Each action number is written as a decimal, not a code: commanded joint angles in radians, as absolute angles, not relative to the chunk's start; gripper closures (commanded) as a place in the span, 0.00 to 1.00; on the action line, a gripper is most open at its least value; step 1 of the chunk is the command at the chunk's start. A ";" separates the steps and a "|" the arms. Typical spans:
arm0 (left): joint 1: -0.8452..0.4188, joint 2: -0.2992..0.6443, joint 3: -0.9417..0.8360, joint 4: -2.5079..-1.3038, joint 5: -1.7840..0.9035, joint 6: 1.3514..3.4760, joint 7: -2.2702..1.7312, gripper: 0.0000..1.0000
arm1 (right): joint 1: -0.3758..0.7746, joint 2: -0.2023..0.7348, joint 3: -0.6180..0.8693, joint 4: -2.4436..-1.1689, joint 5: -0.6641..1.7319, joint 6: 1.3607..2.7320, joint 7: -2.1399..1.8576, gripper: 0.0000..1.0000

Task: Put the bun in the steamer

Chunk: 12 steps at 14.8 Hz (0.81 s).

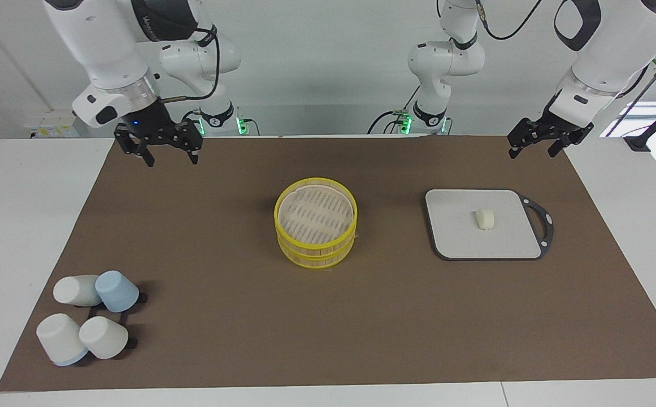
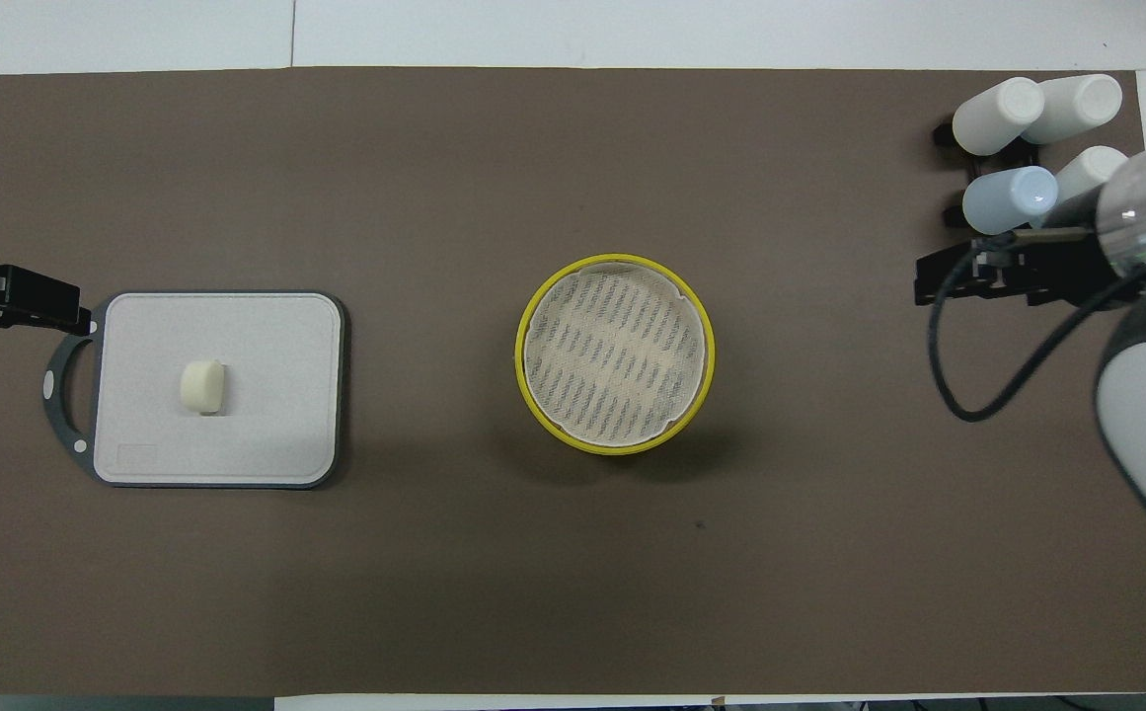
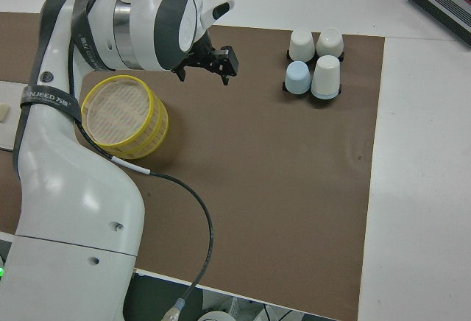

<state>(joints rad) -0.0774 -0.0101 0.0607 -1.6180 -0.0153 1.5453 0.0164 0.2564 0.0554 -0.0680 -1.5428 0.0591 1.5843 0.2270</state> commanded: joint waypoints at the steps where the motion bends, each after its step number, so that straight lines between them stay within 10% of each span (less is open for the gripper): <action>1: -0.083 -0.096 0.069 -1.795 0.003 1.659 0.009 0.00 | 0.433 0.378 -0.054 -1.152 0.031 1.462 0.443 0.00; 7: -0.057 -0.164 0.072 -2.241 0.003 2.064 0.142 0.00 | 0.693 0.563 -0.055 -1.114 -0.012 1.661 0.730 0.00; 12: -0.067 -0.063 0.072 -2.411 0.003 2.373 0.155 0.00 | 0.773 0.519 -0.055 -1.382 -0.029 1.891 0.789 0.00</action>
<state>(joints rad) -0.0609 -0.0872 0.0687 -2.3717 -0.0128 2.2863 0.1401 0.7733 0.5855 -0.0517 -1.2640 -0.0213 1.8474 0.7952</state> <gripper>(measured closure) 0.000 0.000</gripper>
